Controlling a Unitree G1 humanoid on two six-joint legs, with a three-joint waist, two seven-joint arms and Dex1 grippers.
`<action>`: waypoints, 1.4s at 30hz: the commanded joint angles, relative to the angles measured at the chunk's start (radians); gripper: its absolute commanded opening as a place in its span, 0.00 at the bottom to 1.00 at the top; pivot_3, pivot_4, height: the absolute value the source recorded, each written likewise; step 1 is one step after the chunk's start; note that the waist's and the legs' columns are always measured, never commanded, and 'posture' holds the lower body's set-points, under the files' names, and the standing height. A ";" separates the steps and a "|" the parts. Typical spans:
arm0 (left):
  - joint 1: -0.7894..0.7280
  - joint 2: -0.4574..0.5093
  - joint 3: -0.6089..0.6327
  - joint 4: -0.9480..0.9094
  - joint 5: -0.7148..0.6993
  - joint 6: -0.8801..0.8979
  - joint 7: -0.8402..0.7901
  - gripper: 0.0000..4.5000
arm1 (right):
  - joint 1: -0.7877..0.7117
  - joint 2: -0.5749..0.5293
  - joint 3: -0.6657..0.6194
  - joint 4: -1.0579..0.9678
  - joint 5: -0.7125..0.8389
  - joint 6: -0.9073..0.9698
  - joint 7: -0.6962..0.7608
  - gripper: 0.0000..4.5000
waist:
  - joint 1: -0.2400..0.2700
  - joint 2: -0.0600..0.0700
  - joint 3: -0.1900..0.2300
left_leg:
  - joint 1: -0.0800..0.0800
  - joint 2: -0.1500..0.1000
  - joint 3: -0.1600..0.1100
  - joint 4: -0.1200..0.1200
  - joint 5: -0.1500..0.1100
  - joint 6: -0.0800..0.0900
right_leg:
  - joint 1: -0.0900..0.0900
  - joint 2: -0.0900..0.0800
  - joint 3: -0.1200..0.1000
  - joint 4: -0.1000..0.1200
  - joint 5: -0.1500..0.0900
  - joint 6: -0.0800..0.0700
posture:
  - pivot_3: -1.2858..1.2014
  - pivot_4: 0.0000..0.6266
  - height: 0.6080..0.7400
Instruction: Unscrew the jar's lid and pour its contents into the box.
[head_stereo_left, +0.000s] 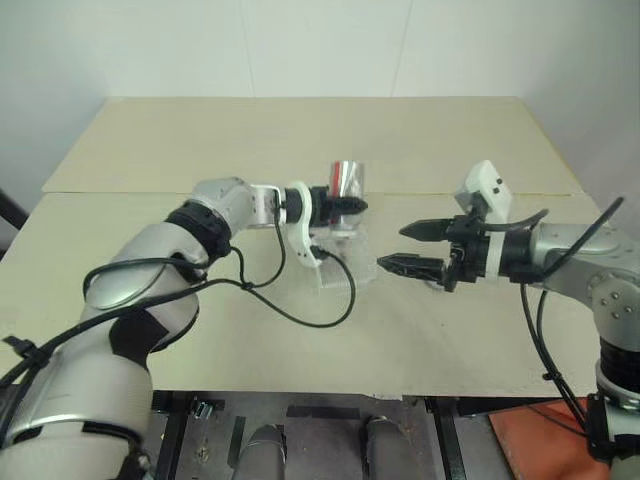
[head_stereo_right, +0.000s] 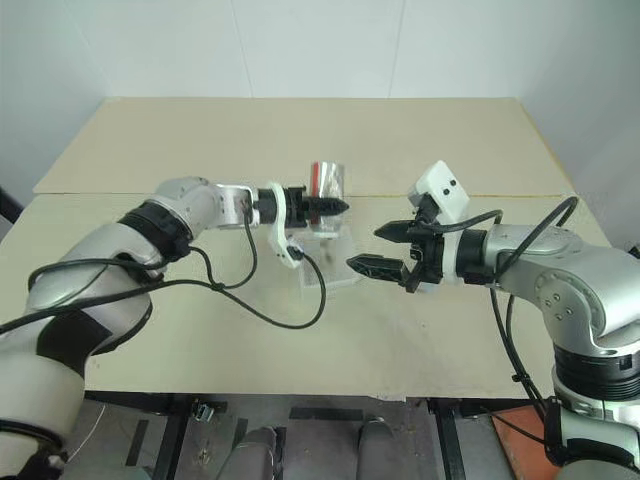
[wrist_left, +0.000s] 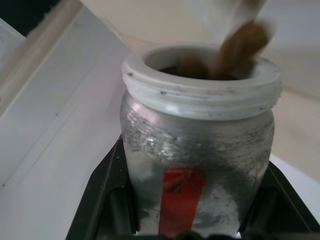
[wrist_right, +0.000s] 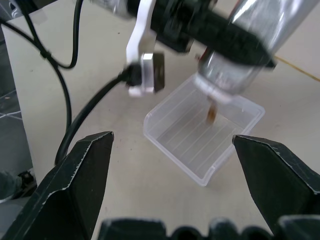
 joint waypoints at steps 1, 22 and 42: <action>-0.030 0.008 0.022 -0.006 -0.032 0.012 0.031 0.43 | 0.008 0.003 -0.062 -0.064 0.043 -0.010 -0.029 0.99 | 0.004 0.000 0.000 | 0.000 0.000 0.000 0.000 0.000 0.000 | 0.000 0.000 0.000 0.000 0.000 0.000 | 0.52 0.24 1.00; 0.216 0.058 0.710 0.038 -1.161 -0.024 -0.862 0.43 | 0.083 -0.026 -0.065 -0.067 0.009 -0.168 -0.006 0.99 | -0.004 0.001 0.000 | 0.001 0.000 0.000 0.000 0.001 -0.001 | 0.002 0.000 0.000 0.001 0.000 0.000 | 0.52 0.24 1.00; 0.696 -0.120 1.185 -0.376 -1.771 0.643 -1.091 0.43 | 0.110 -0.126 -0.086 -0.050 0.005 -0.231 0.073 0.99 | -0.043 0.001 -0.001 | 0.006 0.000 0.000 0.001 0.000 0.000 | 0.005 0.000 0.000 0.001 0.000 -0.001 | 0.52 0.24 1.00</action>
